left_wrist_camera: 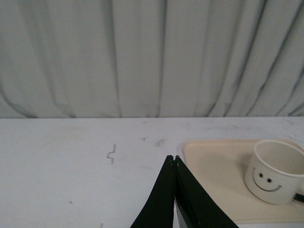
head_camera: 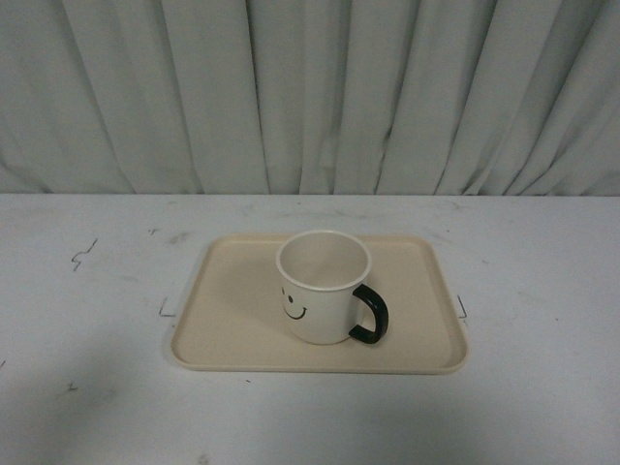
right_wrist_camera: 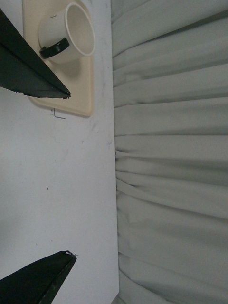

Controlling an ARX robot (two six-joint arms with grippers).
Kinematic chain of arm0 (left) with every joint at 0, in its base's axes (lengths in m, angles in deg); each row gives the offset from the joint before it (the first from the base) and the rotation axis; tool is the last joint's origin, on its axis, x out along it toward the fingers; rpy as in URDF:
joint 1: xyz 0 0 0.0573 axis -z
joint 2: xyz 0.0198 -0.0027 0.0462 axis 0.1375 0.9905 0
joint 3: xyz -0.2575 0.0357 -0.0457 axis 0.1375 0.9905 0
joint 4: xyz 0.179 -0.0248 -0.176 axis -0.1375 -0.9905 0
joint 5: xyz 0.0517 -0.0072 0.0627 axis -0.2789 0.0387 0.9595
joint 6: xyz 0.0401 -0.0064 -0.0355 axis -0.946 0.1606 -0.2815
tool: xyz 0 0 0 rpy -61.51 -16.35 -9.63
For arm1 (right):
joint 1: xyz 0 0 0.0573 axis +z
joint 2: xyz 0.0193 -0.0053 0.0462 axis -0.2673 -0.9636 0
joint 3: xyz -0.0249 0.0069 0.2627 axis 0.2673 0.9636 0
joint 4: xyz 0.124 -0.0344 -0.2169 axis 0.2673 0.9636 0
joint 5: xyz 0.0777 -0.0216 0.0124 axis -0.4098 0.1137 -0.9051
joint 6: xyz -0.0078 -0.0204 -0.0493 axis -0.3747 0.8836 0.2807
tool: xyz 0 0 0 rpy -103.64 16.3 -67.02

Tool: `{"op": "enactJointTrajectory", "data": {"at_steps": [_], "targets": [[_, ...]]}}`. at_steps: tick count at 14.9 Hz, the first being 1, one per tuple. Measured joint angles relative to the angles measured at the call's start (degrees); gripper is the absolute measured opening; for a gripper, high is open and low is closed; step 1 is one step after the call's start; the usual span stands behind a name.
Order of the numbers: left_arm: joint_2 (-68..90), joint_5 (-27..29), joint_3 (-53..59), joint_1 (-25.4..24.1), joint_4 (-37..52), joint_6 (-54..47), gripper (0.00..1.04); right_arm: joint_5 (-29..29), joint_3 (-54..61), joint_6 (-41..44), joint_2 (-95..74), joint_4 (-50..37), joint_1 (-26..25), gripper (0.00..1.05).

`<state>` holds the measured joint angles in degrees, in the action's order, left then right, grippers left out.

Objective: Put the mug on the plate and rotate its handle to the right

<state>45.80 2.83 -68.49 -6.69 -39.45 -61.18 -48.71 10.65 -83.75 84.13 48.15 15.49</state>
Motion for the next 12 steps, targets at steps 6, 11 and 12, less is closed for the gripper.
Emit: {"op": "enactJointTrajectory", "data": {"at_steps": [6,11,12], "targets": [[-13.29,-1.16,0.04,-1.05,-12.31,0.00,0.02,0.00,0.00,0.00,0.00,0.00,0.00,0.98],[-20.92,-1.16,0.04,-1.05,-19.98,0.00,0.02,0.00,0.00,0.00,0.00,0.00,0.00,0.98],[-22.12,-1.16,0.04,-1.05,-21.20,0.00,0.02,0.00,0.00,0.00,0.00,0.00,0.00,0.98]]}}
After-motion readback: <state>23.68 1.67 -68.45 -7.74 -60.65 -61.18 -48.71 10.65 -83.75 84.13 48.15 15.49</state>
